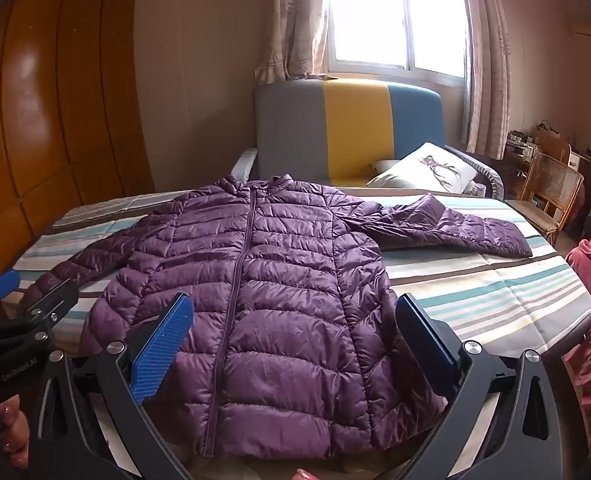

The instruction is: Fold large clothes

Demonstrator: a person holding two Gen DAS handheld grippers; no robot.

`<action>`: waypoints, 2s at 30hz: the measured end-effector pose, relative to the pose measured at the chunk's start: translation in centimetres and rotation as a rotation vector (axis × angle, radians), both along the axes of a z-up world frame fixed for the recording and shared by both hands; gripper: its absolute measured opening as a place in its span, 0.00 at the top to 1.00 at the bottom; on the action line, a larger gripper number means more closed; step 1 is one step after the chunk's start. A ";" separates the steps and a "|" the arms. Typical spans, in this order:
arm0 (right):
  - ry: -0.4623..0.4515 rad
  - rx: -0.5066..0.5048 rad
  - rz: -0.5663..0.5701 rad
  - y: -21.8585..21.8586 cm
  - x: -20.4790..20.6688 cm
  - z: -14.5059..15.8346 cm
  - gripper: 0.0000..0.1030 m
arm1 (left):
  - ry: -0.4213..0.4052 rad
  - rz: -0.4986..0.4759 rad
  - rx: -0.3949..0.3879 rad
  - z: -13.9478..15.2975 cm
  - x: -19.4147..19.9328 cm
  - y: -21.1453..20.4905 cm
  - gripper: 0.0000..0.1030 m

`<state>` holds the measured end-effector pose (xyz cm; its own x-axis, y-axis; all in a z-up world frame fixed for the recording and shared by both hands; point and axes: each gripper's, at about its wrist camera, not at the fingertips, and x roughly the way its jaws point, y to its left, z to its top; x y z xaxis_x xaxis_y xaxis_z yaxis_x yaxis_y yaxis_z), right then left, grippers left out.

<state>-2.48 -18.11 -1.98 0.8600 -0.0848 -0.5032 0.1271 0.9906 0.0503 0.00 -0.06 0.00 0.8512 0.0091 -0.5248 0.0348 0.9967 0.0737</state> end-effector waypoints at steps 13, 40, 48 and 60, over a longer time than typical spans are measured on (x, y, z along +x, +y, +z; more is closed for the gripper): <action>-0.003 -0.003 -0.003 0.2 0.1 0.2 0.03 | -0.001 -0.010 -0.016 0.5 -0.1 -0.7 0.02; -0.001 -0.002 0.004 0.0 -0.1 -0.1 0.03 | 0.005 -0.012 -0.021 0.2 -0.3 -0.2 0.02; 0.004 0.000 0.004 0.0 0.0 -0.2 0.03 | 0.009 -0.013 -0.021 0.0 -0.4 -0.2 0.02; 0.008 0.005 0.008 0.1 0.1 -0.4 0.03 | 0.010 -0.014 -0.021 -0.1 -0.4 -0.3 0.02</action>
<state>-2.39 -18.05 -2.39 0.8566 -0.0753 -0.5105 0.1197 0.9913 0.0546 -0.36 -0.31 -0.11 0.8461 -0.0138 -0.5329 0.0491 0.9974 0.0521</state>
